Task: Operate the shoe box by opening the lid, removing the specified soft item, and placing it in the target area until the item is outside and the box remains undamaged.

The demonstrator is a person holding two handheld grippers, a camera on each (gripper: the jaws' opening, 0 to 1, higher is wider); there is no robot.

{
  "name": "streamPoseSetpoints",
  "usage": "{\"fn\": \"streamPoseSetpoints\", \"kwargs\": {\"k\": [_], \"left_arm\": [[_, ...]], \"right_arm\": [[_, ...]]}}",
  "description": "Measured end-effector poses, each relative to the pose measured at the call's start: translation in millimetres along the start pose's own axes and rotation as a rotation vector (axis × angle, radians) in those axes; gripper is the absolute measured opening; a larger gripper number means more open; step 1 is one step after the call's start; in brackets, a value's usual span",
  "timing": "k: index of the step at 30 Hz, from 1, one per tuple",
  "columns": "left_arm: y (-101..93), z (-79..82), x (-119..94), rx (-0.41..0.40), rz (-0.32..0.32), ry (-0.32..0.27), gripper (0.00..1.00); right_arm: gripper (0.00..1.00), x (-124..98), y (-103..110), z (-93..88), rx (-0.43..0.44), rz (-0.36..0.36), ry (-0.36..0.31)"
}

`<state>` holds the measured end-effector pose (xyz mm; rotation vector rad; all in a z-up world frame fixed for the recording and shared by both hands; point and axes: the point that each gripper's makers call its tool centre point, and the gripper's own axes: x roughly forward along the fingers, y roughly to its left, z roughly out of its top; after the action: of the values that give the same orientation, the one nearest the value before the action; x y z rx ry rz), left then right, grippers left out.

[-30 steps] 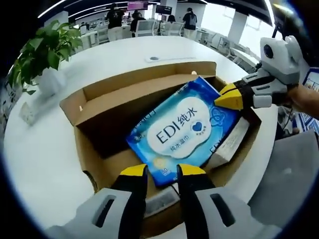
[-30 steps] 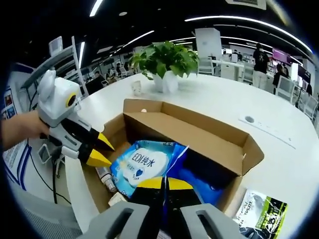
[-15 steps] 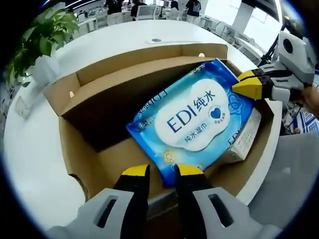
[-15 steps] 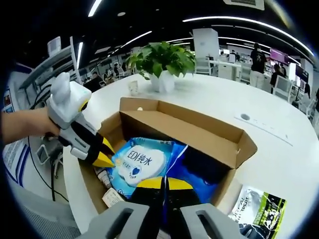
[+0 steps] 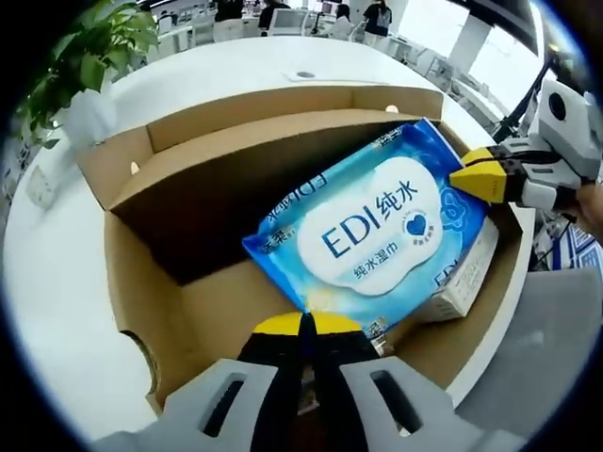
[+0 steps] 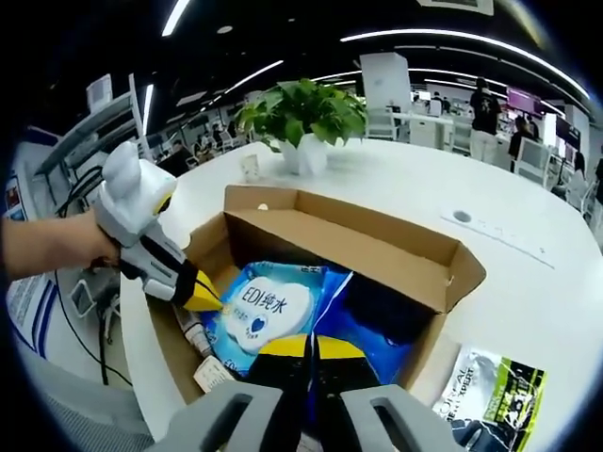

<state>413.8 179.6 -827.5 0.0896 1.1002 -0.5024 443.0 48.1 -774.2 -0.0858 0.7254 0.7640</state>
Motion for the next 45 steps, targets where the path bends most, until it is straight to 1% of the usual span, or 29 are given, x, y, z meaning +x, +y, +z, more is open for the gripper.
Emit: {"fn": "streamPoseSetpoints", "kwargs": {"k": [2, 6, 8, 17, 24, 29, 35, 40, 45], "left_arm": [[-0.5, -0.4, -2, -0.001, -0.01, -0.01, 0.0], [-0.7, 1.2, -7, -0.052, -0.035, -0.04, 0.0], [-1.4, 1.8, -11, -0.058, -0.038, -0.049, 0.0], [-9.3, 6.4, -28, -0.07, -0.042, -0.096, 0.0], [-14.0, 13.3, -42, -0.071, -0.045, -0.131, 0.0], [-18.4, 19.2, -50, -0.069, -0.045, -0.15, 0.0], [-28.7, 29.4, -58, -0.052, -0.049, -0.174, 0.0], [-41.1, 41.1, -62, -0.032, -0.059, -0.192, 0.0], [-53.8, 51.1, -61, -0.012, -0.072, -0.203, 0.0]], "right_arm": [[0.0, -1, -1, 0.8, 0.019, 0.004, -0.004], [0.0, -1, 0, 1.4, 0.023, 0.004, -0.007], [0.0, -2, 0, 2.0, 0.023, 0.004, -0.01], [0.0, -8, 0, 6.7, 0.042, 0.016, -0.028], [0.0, -17, 2, 12.8, 0.054, 0.026, -0.051], [0.0, -23, -1, 15.9, 0.063, 0.032, -0.063], [0.0, -36, -6, 20.3, 0.077, 0.033, -0.083], [0.0, -49, -13, 22.1, 0.091, 0.028, -0.097], [0.0, -63, -24, 21.1, 0.101, 0.016, -0.108]]}}
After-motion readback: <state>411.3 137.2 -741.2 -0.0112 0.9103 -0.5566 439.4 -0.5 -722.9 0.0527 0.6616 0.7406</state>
